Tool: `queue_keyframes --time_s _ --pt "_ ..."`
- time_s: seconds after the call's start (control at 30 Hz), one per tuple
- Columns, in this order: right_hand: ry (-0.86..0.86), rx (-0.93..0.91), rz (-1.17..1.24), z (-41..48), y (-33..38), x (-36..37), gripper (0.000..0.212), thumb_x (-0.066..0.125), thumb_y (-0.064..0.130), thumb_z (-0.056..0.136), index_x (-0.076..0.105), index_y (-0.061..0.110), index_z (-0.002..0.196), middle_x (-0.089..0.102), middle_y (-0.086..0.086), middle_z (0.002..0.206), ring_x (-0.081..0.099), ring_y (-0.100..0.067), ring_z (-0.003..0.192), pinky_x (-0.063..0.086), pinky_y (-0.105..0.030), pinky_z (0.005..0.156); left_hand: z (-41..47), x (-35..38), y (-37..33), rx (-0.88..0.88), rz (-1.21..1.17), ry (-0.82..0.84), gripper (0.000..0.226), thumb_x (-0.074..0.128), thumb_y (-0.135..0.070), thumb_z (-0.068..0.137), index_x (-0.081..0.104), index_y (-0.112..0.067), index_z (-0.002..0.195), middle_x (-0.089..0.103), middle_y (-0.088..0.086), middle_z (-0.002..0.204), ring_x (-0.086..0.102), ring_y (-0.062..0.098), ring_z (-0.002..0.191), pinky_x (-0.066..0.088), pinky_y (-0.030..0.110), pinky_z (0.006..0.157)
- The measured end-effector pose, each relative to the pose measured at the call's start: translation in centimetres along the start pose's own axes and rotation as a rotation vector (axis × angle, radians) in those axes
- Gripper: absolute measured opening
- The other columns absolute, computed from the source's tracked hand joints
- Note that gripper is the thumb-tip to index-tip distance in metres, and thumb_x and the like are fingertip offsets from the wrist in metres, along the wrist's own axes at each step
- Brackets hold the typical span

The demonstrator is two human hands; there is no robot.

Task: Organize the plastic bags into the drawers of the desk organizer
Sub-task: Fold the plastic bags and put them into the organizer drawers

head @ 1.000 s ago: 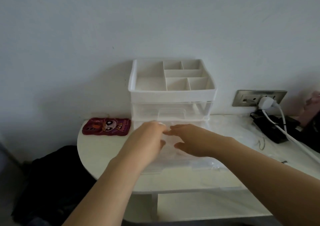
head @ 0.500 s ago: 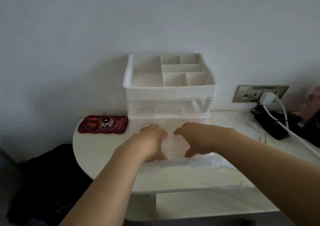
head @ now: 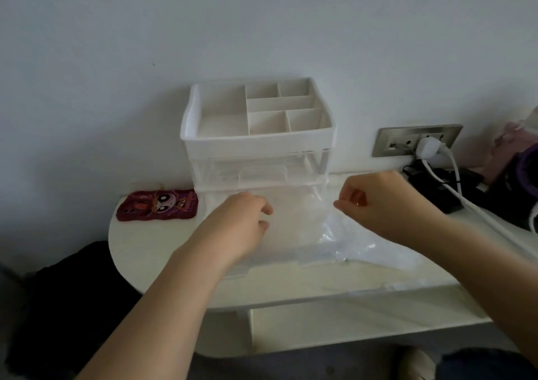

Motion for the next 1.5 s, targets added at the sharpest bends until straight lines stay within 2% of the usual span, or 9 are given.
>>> queue_keyframes --time_s 0.1,0.23,0.33,0.43,0.67,1.0,1.2,1.33,1.5 --pt "0.206 0.175 -0.183 -1.1 -4.6 1.3 0.017 0.059 0.031 0.089 0.069 0.02 0.084 0.064 0.01 0.079 0.061 -0.011 0.081 0.049 -0.024 0.075 0.0 0.4 -0.8 0.001 -0.041 -0.093 0.024 0.053 -0.024 0.094 0.062 -0.031 0.115 0.058 -0.012 0.121 0.054 0.009 0.11 0.045 0.033 0.095" --pt "0.444 0.236 -0.36 -2.9 -8.9 4.3 0.025 0.042 0.013 0.095 0.067 0.013 0.093 0.064 -0.006 0.113 0.059 -0.019 0.1 0.046 -0.026 0.087 0.1 0.5 -1.2 -0.056 -0.061 -0.238 0.02 0.053 -0.028 0.092 0.065 -0.038 0.104 0.062 -0.021 0.099 0.056 -0.001 0.089 0.043 0.02 0.07" --pt "0.412 0.234 -0.342 -2.8 -10.8 5.8 0.042 0.035 0.011 0.098 0.042 0.016 0.139 0.038 -0.004 0.148 0.037 -0.02 0.134 0.031 -0.029 0.109 0.5 1.1 -1.6 -0.038 -0.104 -0.227 0.02 0.055 -0.024 0.091 0.067 -0.033 0.105 0.066 -0.016 0.106 0.06 0.005 0.093 0.049 0.028 0.08" --pt "0.488 0.147 -0.295 -2.5 -11.2 7.7 0.051 0.034 0.01 0.099 0.027 0.021 0.148 0.012 0.001 0.158 0.018 -0.018 0.143 0.021 -0.034 0.116 0.5 1.5 -1.9 -0.04 -0.122 -0.254 0.019 0.055 -0.025 0.091 0.066 -0.033 0.104 0.066 -0.015 0.105 0.061 0.008 0.096 0.051 0.034 0.085" --pt "0.302 0.199 -0.281 -1.6 -10.7 7.3 0.035 0.055 0.026 0.091 0.058 0.027 0.125 0.054 -0.002 0.132 0.052 -0.023 0.119 0.044 -0.034 0.098 0.1 1.5 -1.8 -0.029 -0.156 -0.347 0.02 0.055 -0.023 0.09 0.066 -0.032 0.104 0.066 -0.015 0.106 0.061 0.009 0.097 0.051 0.037 0.084" --pt "0.199 0.164 -0.274 -3.1 -8.6 4.3 0.023 0.049 0.024 0.093 0.071 0.02 0.096 0.069 0.003 0.097 0.063 -0.018 0.089 0.052 -0.029 0.073 -0.3 1.1 -2.2 0.015 -0.168 -0.376 0.02 0.055 -0.02 0.09 0.066 -0.031 0.103 0.066 -0.016 0.103 0.061 0.006 0.094 0.051 0.034 0.081" --pt "0.059 0.383 0.548 -3.7 -7.1 0.8 0.017 0.066 0.026 0.084 0.068 0.016 0.07 0.067 0.0 0.07 0.06 -0.013 0.063 0.049 -0.025 0.063 -1.4 0.4 -2.8 0.082 -0.2 -0.455 0.014 0.057 -0.024 0.09 0.066 -0.032 0.097 0.064 -0.021 0.092 0.059 -0.002 0.09 0.043 0.019 0.072" --pt "-0.393 0.336 1.061 -4.0 -3.7 -1.5 0.016 0.065 0.024 0.085 0.063 0.012 0.075 0.056 -0.001 0.067 0.054 -0.014 0.067 0.05 -0.03 0.071 -2.4 -1.1 -3.6 0.189 -0.506 -0.506 0.006 0.058 -0.034 0.09 0.064 -0.033 0.088 0.067 -0.023 0.084 0.058 -0.014 0.084 0.038 -0.001 0.07" --pt "-0.53 0.112 0.916 -2.7 3.3 -2.4 0.017 0.066 0.024 0.084 0.063 0.013 0.072 0.06 -0.001 0.062 0.051 -0.004 0.055 0.043 -0.016 0.052 -2.0 -1.7 -2.6 0.17 -1.227 -0.108 0.071 0.055 -0.078 0.068 0.063 -0.023 0.113 0.071 -0.002 0.103 0.067 0.013 0.1 0.051 0.031 0.087"
Point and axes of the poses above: each hand's wrist, its own z-axis towards the middle knuckle, its own x-axis out of the palm, y = z × x, the point moved 4 cm from there along z, towards the middle knuckle
